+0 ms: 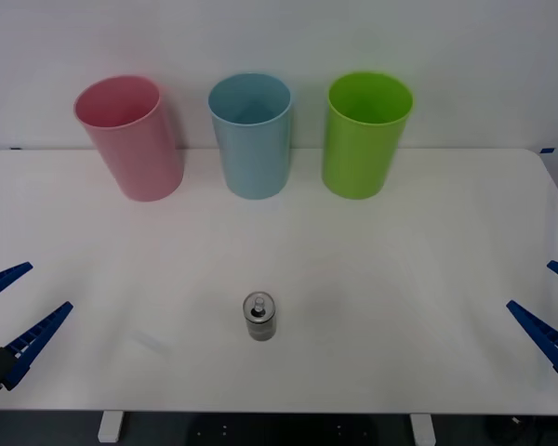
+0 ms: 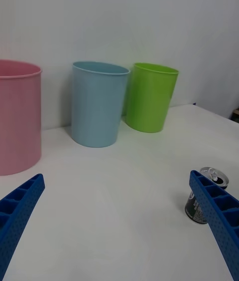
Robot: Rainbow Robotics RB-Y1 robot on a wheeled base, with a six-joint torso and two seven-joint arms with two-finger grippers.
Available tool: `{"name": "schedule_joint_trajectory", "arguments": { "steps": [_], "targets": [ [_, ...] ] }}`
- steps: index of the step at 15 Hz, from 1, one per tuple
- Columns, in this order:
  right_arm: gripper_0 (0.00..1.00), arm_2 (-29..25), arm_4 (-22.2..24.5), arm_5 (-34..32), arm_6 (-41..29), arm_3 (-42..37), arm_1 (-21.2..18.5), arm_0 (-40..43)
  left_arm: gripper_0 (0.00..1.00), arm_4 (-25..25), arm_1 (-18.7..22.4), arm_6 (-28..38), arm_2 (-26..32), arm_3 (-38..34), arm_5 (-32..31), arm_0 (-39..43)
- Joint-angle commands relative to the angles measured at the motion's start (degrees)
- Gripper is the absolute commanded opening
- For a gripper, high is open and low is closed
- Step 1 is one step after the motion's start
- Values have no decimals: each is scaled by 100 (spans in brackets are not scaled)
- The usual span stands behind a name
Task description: Grasp the object on the table and drop it into the matching bin: aluminum can to the light blue bin, PET bottle to the pink bin.
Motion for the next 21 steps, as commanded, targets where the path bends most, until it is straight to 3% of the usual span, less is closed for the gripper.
{"name": "schedule_joint_trajectory", "arguments": {
  "steps": [1,8,14,19,21],
  "targets": [
    [100,0,0,0,0,0,0,0,100,0,0,0,0,0,0,0],
    [100,196,99,-66,-44,-72,-108,180,100,0,0,0,0,0,0,0],
    [100,873,90,-189,44,192,-460,92,100,0,0,0,0,0,0,0],
    [100,1497,169,-181,211,368,-513,-111,100,0,0,0,0,0,0,0],
    [100,1717,187,-181,633,596,-504,-251,100,0,0,0,0,0,0,0]
  ]
}}
